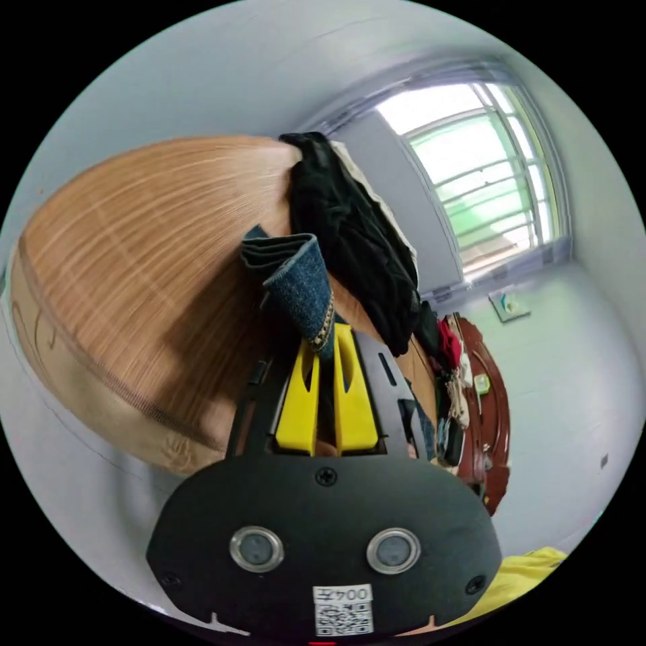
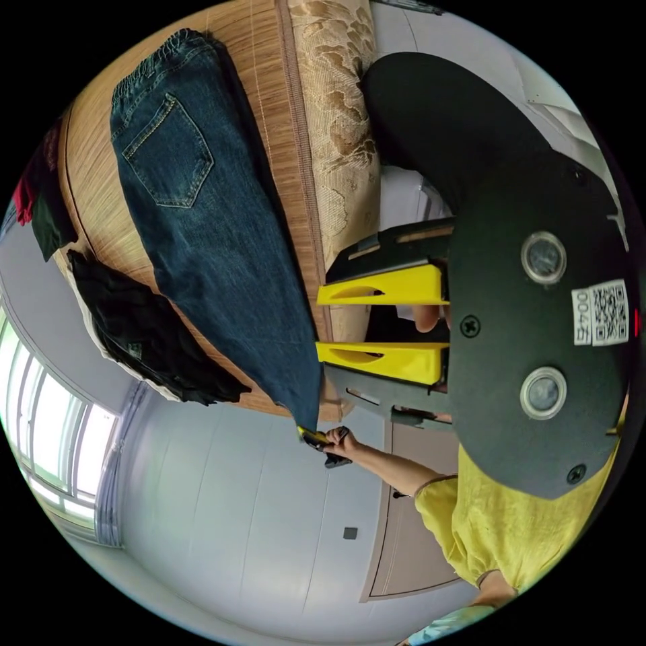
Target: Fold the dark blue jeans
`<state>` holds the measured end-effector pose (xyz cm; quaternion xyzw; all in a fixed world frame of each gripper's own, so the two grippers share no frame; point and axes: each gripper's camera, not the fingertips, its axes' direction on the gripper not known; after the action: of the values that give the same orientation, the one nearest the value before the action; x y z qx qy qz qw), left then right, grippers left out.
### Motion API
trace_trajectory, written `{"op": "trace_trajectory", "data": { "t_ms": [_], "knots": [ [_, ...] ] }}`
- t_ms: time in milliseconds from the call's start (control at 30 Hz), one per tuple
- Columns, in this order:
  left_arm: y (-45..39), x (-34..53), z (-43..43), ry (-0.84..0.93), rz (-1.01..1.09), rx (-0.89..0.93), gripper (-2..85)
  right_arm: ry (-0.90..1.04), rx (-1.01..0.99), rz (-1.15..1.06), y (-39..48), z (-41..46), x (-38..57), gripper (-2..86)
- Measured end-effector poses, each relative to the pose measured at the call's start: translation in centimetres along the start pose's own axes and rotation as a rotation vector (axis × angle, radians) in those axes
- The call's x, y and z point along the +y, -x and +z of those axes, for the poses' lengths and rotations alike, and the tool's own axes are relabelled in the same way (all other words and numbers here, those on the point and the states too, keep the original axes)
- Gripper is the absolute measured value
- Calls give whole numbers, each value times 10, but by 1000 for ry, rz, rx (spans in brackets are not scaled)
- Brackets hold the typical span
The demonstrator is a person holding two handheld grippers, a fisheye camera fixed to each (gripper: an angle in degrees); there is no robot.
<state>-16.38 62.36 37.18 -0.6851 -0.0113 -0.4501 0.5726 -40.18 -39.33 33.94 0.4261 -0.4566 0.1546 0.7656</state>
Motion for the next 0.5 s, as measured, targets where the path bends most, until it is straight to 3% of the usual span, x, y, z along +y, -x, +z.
{"op": "trace_trajectory", "data": {
  "t_ms": [267,500],
  "knots": [
    [-261,-103,-9,70,600,-81,50,3,35,-5,-12,-27,3,86],
    [-488,-109,32,190,1078,-123,49,-64,-40,31,-33,-58,8,84]
  ]
}}
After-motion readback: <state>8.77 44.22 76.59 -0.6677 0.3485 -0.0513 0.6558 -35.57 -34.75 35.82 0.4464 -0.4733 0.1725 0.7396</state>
